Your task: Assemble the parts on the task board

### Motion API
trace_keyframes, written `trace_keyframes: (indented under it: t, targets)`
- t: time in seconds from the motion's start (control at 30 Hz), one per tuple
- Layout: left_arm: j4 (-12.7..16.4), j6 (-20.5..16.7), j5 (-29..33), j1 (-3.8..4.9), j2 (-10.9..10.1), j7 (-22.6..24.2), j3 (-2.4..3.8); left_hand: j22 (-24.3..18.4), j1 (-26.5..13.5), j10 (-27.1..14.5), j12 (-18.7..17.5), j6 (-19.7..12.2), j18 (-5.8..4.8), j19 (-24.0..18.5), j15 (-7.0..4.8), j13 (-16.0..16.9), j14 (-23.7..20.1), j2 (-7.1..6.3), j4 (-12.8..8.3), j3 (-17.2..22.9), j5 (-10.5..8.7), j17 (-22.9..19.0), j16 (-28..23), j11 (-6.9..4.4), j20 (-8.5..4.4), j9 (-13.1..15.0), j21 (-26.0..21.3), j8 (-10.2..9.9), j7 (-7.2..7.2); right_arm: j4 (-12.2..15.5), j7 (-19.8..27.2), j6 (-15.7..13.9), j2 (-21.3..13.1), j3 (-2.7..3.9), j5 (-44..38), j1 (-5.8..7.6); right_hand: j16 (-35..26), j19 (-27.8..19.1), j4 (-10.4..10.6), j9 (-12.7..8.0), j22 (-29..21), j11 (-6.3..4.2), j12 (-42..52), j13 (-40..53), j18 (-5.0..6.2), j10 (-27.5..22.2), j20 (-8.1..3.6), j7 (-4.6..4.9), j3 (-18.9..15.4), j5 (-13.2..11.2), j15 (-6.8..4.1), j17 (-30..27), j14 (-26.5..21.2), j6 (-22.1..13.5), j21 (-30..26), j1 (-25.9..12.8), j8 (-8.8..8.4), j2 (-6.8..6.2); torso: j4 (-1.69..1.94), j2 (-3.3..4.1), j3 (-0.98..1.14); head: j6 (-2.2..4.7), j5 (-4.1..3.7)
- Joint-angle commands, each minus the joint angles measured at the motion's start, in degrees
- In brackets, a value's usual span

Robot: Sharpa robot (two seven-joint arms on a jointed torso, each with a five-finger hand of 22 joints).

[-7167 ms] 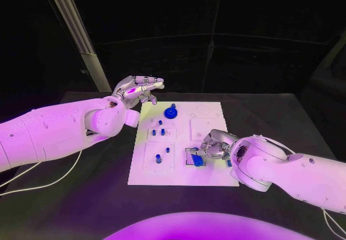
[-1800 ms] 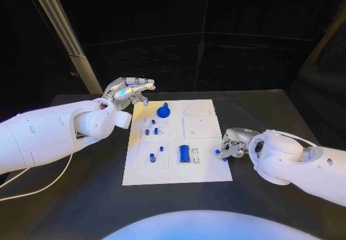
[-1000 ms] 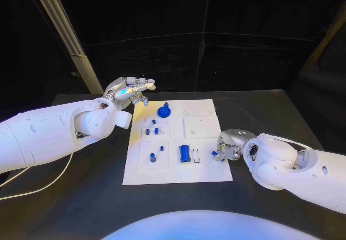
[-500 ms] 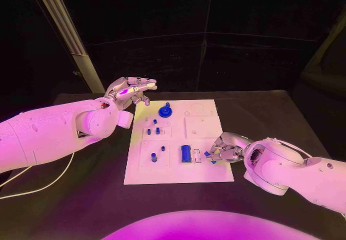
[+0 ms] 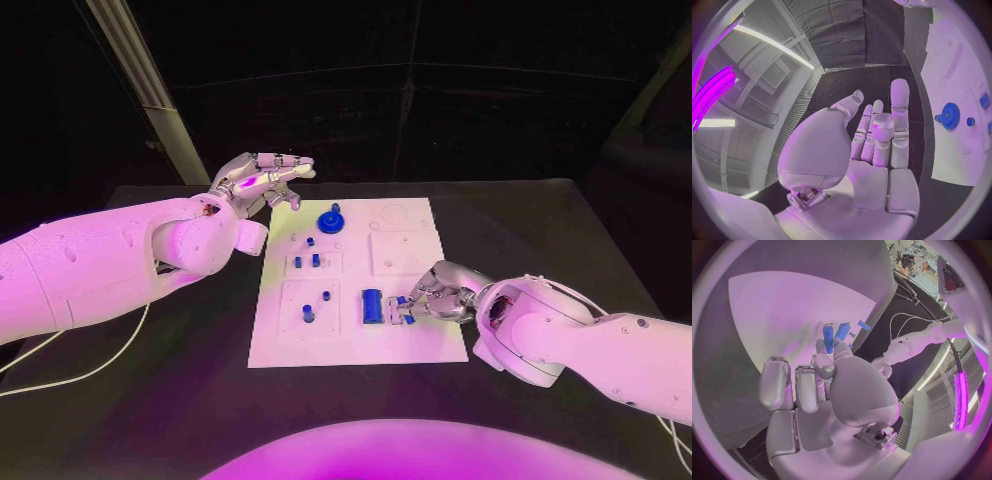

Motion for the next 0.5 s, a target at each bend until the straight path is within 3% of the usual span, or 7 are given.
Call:
trace_keyframes:
  t: [0.03,0.2,0.5]
  targets:
    - [0.2,0.7,0.1,0.11,0.0,0.1,0.04,-0.1,0.4,-0.4,0.4,-0.4,0.26,0.4,0.29,0.0,0.0,0.29,0.0,-0.4,0.03,-0.1,0.2,0.15,0.16,0.0,0.0,0.2,0.16,-0.4,-1.9,-0.1,0.5,0.02,0.6,0.08,0.2,0.3,1.0,0.1,0.2,-0.05,-0.5,-0.6,-0.64,0.2,-0.05,-0.09,-0.2,-0.4,-0.43,4.2,4.0,0.8,0.3,-1.6,0.35,-0.56,0.0,0.02,-0.04,-0.11,0.01]
    - [0.2,0.7,0.1,0.13,0.0,0.0,0.04,0.0,0.4,-0.5,0.4,-0.4,0.25,0.4,0.3,0.0,-0.1,0.31,0.0,-0.4,0.03,-0.1,0.2,0.16,0.17,0.0,0.1,0.3,0.17,-1.1,-3.8,1.5,1.4,0.02,-1.9,0.08,0.1,0.4,2.3,0.6,0.2,-0.5,0.1,-0.1,-0.64,0.8,-0.31,-0.67,-0.5,-1.2,-0.79,4.1,4.0,2.3,0.3,-3.1,1.1,-1.07,0.03,-0.04,-0.01,-0.17,0.09]
    - [0.2,0.9,0.0,0.17,0.1,-0.2,0.04,0.0,0.4,-0.5,0.4,-0.4,0.25,0.4,0.3,0.0,-0.1,0.31,0.0,-0.4,0.03,-0.1,0.2,0.16,0.17,0.0,0.1,0.3,0.17,-2.4,-5.9,3.4,3.2,0.03,-5.0,0.09,0.0,0.4,2.6,0.7,0.2,-0.59,0.2,0.0,-0.63,1.0,-0.39,-0.79,-0.5,-1.3,-0.87,4.0,3.9,2.5,0.3,-3.4,1.24,-1.15,-0.01,-0.04,-0.01,-0.23,0.17]
